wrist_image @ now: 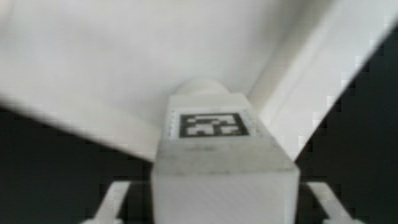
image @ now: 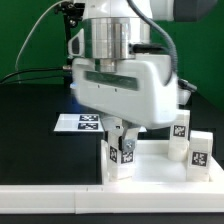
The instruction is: Assemble square table
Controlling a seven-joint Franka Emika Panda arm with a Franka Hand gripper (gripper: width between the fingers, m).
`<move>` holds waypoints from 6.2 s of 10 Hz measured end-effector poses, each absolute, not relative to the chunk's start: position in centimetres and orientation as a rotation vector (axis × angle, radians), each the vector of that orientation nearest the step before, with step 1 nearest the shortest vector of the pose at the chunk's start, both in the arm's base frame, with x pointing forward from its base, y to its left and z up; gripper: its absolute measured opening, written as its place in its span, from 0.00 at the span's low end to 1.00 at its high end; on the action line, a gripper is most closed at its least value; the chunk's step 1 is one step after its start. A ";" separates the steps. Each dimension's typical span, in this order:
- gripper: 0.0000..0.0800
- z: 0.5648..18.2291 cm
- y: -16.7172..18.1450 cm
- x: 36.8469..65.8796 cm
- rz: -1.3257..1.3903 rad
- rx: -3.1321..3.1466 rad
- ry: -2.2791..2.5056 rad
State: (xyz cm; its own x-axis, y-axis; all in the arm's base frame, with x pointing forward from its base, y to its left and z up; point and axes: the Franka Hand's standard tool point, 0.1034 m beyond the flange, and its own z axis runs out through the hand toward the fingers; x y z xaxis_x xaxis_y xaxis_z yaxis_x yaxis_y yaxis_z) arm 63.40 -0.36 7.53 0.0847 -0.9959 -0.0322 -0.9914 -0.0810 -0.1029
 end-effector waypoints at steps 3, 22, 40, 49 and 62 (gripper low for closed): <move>0.36 7.5 -0.5 63.4 -0.034 -2.054 2.234; 0.36 7.4 -1.5 63.4 -0.200 -2.795 1.294; 0.81 7.0 0.1 64.2 -0.284 -2.945 0.774; 0.36 6.9 0.0 63.7 0.066 -2.306 1.947; 0.80 11.3 -0.5 64.8 0.148 -1.752 2.397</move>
Offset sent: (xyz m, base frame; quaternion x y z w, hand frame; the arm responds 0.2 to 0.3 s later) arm 0.0000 0.0000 0.0000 0.0000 0.0000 -0.0650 0.9979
